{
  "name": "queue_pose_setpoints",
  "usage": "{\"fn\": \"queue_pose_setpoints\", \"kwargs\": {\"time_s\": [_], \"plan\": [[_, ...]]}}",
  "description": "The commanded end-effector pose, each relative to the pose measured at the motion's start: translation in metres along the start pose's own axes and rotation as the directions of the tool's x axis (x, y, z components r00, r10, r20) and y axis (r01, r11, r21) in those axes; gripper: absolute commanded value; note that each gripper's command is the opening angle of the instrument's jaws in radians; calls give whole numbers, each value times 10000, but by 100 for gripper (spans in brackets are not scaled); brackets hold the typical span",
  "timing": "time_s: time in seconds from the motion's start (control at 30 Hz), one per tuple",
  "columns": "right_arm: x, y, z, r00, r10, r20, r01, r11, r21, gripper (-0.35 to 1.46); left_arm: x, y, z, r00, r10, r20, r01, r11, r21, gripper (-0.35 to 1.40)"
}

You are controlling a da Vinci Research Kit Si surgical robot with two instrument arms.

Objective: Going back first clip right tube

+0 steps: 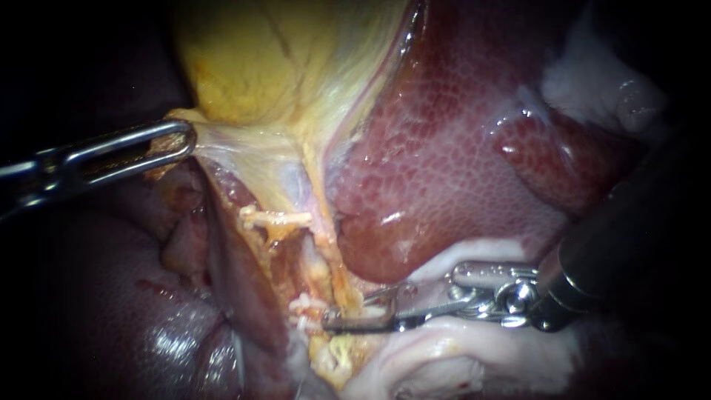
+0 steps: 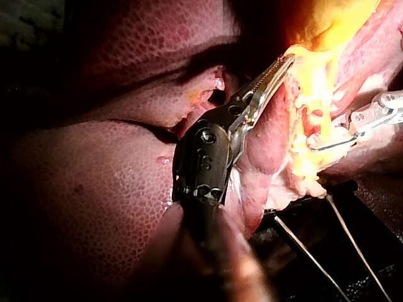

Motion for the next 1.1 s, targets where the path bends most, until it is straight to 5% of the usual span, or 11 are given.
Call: {"fn": "queue_pose_setpoints", "kwargs": {"time_s": [0.03, 0.33, 0.47, 0.5, 0.6, 1.1], "plan": [[0, 1, 0, 10000, 3, -5, -3, 10000, -7, -35, 0, 0, 0, 10000, -1, 0, 1, 10000, 2, -35], [0, 0, 0, 10000, 5, 20, -5, 10000, -22, -34, 0, -2, -2, 10000, -3, 4, 3, 10000, -11, -35], [6, 6, 8, 9981, -430, -432, 430, 9991, -18, 54, 0, -3, -3, 10000, -3, -4, 3, 10000, 12, -35], [8, 7, 10, 9967, -600, -549, 598, 9982, -46, 58, 0, -3, -3, 10000, -3, -4, 3, 10000, 11, -35], [11, 12, 14, 9913, -940, -924, 896, 9947, -504, 60, 0, -4, -3, 10000, -4, -3, 4, 10000, 8, -35], [21, 17, -2, 9846, -1457, -961, 1407, 9884, -576, 60, -1, -6, -5, 10000, -5, 1, 5, 10000, -5, -35]]}}
